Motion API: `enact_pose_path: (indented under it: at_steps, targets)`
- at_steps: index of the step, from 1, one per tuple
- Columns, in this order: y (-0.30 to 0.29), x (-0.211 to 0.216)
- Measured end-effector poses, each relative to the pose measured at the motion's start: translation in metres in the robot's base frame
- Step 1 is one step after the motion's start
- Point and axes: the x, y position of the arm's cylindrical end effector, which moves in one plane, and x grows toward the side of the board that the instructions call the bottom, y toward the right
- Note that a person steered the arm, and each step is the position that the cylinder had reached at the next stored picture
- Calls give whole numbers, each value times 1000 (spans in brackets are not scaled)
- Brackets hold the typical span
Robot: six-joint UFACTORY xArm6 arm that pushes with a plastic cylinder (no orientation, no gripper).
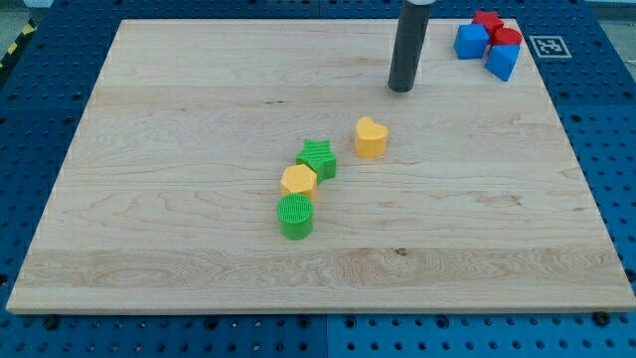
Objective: Move the heart towards the center left side of the board
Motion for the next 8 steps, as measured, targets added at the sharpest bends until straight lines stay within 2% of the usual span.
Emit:
enact_pose_path:
  at_steps: [1,2,4,6,7,8]
  targets:
    - [0,3]
    - [17,48]
    - [10,107]
    - [-63,100]
    - [-125,94]
    - [-140,78]
